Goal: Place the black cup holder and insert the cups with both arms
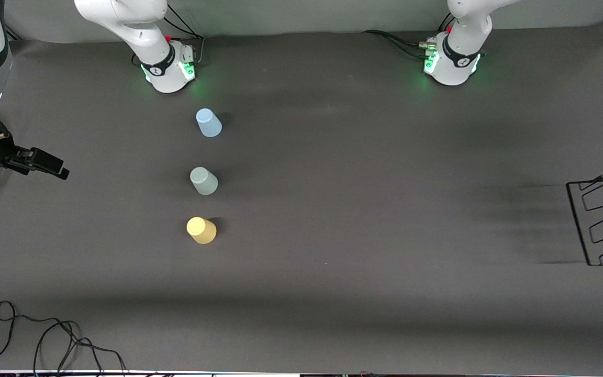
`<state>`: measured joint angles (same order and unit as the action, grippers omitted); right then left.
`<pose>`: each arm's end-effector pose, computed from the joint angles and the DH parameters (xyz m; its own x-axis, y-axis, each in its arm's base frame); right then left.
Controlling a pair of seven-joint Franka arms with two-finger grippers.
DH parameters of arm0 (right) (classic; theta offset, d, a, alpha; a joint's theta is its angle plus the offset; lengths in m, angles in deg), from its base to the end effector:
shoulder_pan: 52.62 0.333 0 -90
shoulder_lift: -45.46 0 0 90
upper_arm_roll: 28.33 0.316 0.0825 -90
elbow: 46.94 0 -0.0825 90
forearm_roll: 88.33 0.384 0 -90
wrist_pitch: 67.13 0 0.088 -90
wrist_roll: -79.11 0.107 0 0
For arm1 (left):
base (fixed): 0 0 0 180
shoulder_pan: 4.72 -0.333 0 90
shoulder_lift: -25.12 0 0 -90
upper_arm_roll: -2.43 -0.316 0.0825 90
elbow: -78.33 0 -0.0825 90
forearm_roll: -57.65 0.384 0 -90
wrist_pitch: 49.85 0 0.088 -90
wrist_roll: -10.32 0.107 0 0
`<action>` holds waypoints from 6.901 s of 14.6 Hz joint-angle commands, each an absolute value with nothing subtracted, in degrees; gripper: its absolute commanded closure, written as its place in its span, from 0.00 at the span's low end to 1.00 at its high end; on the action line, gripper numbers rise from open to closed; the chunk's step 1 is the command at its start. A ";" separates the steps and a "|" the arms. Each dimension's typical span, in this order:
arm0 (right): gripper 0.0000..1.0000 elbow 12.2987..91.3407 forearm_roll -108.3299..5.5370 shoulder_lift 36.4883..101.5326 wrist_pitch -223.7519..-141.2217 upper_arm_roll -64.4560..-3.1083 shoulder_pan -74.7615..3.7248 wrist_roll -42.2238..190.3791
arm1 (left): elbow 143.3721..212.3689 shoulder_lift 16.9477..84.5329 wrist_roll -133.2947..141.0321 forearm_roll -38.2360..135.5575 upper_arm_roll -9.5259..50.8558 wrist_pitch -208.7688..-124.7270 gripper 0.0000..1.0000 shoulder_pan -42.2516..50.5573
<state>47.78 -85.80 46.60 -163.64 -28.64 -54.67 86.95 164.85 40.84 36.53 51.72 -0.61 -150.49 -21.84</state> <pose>0.5681 -0.0191 0.5843 0.9833 -0.1819 0.0052 -0.1815 -0.9824 -0.0449 0.6079 0.2094 0.5052 0.9962 -0.0862 0.0129 -0.0870 -0.9921 0.0902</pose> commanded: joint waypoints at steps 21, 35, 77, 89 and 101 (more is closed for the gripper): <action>0.00 46.93 -85.43 46.95 -162.23 -28.68 -54.64 87.37 | 161.30 51.39 -33.10 54.75 -0.30 -161.97 1.00 40.53; 0.00 47.02 -85.52 46.78 -162.14 -28.68 -54.55 87.28 | 161.30 59.13 -37.93 56.60 0.23 -172.53 1.00 43.62; 0.00 94.48 -84.81 57.15 -223.33 -28.68 -32.58 111.63 | 159.72 31.45 9.62 58.80 14.81 -129.48 0.00 -14.47; 0.00 94.04 -84.73 57.24 -219.27 -28.51 -32.67 111.63 | 159.63 30.92 9.97 57.74 6.82 -129.21 0.00 -5.51; 0.39 92.02 -81.30 59.78 -219.80 -28.16 -31.08 111.63 | 159.90 34.70 9.97 57.91 6.91 -133.08 0.00 -4.19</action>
